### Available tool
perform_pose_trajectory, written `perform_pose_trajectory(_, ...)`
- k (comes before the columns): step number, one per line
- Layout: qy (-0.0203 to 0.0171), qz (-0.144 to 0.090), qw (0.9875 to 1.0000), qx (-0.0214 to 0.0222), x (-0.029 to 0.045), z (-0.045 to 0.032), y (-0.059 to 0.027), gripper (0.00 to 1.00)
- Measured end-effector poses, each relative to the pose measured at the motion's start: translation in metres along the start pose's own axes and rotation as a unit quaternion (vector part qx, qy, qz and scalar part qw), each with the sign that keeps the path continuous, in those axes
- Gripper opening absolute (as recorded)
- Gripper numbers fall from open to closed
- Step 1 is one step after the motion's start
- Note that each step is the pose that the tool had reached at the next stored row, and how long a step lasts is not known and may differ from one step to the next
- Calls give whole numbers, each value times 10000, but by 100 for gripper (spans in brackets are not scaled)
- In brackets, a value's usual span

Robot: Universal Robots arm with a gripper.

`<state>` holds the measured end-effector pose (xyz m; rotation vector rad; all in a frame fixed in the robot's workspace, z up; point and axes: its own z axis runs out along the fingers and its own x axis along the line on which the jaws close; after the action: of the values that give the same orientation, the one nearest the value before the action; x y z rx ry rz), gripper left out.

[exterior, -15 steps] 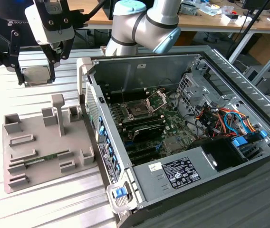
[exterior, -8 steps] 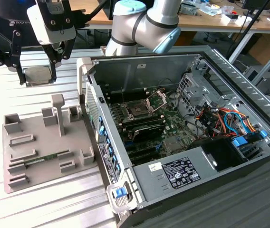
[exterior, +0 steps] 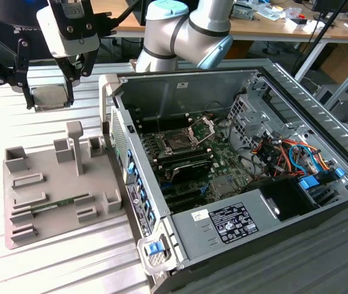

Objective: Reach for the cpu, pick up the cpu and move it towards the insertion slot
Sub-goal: 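Pick up the cpu and move it towards the insertion slot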

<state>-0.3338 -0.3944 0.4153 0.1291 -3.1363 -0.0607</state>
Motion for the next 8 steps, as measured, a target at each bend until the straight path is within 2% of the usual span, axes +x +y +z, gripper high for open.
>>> perform_pose_trajectory(8, 0, 0, 10000, 0, -19, 0, -2, 55)
